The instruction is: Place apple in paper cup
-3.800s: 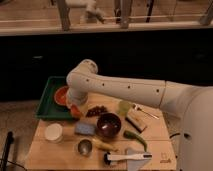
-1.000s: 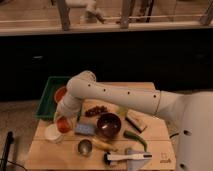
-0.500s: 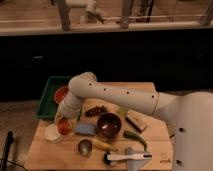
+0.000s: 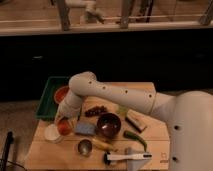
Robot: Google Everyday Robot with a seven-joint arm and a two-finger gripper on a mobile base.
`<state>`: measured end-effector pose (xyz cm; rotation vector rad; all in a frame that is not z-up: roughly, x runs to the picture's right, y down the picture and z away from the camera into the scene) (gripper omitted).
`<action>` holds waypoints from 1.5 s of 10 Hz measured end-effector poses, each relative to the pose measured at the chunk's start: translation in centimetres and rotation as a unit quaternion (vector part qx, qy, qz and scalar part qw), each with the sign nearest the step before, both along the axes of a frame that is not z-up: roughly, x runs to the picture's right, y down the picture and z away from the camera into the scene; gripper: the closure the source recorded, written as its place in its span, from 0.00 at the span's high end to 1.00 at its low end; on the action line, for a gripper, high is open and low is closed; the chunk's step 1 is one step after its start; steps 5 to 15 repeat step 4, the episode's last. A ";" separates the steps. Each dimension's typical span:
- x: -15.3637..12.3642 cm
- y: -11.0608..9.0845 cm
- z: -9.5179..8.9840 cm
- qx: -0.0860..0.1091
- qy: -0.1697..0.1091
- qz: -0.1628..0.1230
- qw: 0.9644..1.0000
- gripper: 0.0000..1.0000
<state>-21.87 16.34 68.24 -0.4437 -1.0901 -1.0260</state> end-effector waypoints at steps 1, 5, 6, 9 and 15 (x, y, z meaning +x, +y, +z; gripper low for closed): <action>-0.7 -0.3 0.2 0.000 -0.001 -0.008 1.000 0.00; -2.0 -1.0 1.1 -0.008 -0.004 -0.026 1.000 0.00; -2.0 -1.0 1.1 -0.008 -0.004 -0.026 1.000 0.00; -2.0 -1.0 1.1 -0.008 -0.004 -0.026 1.000 0.00; -2.0 -1.0 1.1 -0.008 -0.004 -0.026 1.000 0.00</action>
